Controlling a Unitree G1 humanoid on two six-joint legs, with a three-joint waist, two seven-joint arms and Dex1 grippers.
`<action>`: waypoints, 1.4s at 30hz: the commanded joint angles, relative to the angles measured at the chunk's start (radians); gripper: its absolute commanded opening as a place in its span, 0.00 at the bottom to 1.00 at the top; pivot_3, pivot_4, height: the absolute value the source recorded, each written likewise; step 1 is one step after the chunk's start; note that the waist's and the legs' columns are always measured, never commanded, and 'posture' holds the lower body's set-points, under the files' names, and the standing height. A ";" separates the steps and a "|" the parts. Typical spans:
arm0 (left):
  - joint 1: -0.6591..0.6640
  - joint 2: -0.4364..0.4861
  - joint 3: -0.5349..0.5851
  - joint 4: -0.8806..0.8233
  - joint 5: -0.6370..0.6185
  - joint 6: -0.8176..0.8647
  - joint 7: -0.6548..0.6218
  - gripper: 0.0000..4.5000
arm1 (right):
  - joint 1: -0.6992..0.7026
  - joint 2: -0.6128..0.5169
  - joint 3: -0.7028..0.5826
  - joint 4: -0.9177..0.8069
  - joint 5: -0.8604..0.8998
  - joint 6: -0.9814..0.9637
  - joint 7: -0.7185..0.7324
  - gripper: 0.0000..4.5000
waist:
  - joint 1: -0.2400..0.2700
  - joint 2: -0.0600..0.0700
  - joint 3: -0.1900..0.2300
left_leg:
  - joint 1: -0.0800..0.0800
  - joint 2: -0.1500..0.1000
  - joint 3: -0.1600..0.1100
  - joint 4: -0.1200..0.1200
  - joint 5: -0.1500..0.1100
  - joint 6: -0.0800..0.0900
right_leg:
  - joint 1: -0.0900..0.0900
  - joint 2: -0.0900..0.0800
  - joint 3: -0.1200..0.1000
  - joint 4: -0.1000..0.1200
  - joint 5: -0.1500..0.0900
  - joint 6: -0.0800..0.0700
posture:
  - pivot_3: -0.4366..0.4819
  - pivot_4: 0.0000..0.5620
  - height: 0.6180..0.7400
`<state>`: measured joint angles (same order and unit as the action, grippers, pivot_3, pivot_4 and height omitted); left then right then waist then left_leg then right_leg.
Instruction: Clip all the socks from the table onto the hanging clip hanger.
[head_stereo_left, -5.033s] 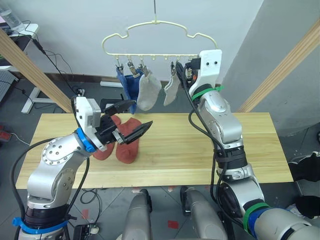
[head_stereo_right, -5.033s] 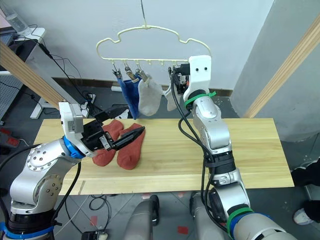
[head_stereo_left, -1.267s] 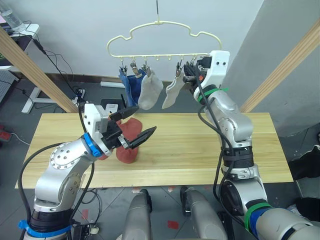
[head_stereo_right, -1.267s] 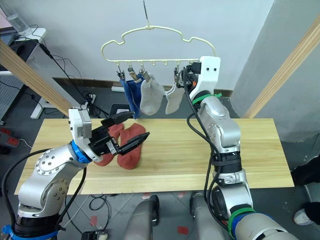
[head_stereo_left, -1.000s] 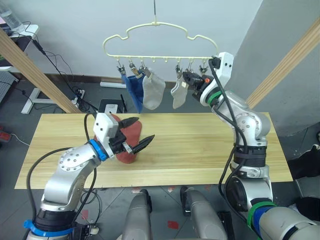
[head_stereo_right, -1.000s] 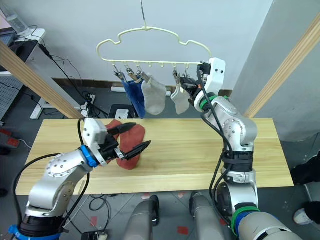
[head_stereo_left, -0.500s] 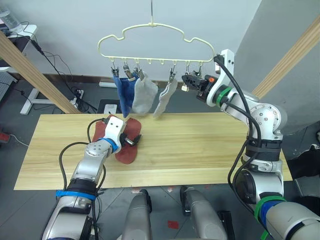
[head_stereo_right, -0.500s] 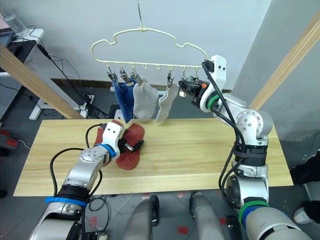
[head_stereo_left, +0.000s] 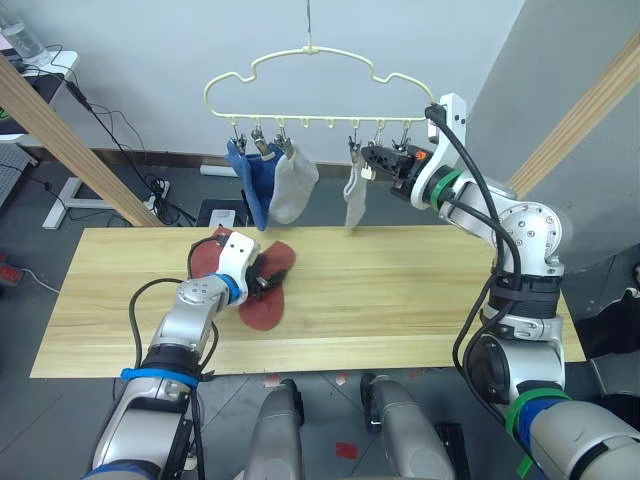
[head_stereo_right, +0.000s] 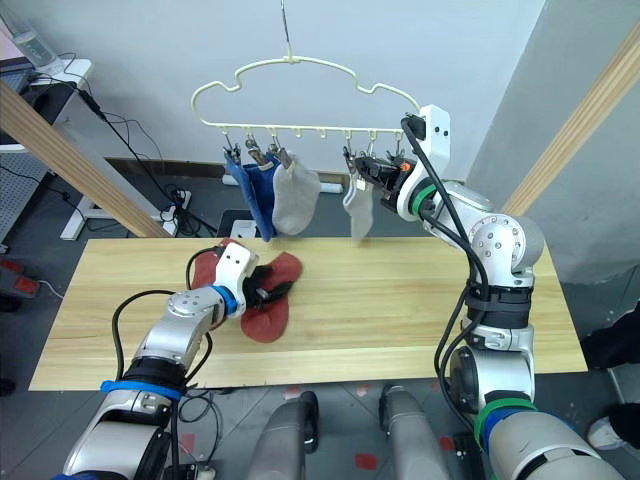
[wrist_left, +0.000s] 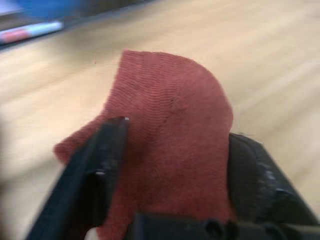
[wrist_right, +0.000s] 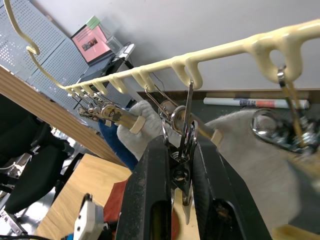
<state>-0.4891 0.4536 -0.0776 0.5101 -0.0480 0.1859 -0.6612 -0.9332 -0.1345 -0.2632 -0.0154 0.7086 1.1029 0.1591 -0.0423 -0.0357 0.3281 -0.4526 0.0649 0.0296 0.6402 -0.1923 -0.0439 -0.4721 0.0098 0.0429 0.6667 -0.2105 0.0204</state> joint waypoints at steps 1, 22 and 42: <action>0.041 -0.007 -0.023 -0.047 0.004 0.012 -0.030 0.50 | -0.030 0.001 -0.030 -0.014 0.036 0.008 -0.009 0.05 | 0.000 0.000 0.000 | 0.000 0.000 0.000 0.000 0.000 0.000 | 0.000 0.000 0.000 0.000 0.000 0.000 | 0.38 0.66 1.00; 0.030 -0.127 -0.031 -0.416 -0.067 -0.396 -0.115 0.00 | -0.125 0.042 -0.246 0.111 0.228 0.233 -0.196 0.05 | -0.012 0.000 0.000 | -0.002 0.000 0.000 -0.001 0.000 0.000 | -0.001 0.000 0.000 -0.002 0.000 0.000 | 0.37 0.64 1.00; -0.039 -0.139 -0.033 -0.269 -0.024 -0.627 -0.043 0.00 | -0.154 0.066 -0.330 0.136 0.338 0.306 -0.337 0.05 | -0.016 0.000 0.000 | -0.002 0.000 0.000 -0.001 -0.001 0.001 | -0.001 0.000 0.000 -0.003 0.000 0.000 | 0.36 0.63 1.00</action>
<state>-0.5259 0.3121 -0.1116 0.2618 -0.0604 -0.4215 -0.7073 -1.0712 -0.0636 -0.5830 0.1340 1.0144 1.4059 -0.1772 -0.0578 -0.0354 0.3283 -0.4547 0.0646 0.0299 0.6390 -0.1929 -0.0428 -0.4727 0.0099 0.0432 0.6635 -0.2105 0.0207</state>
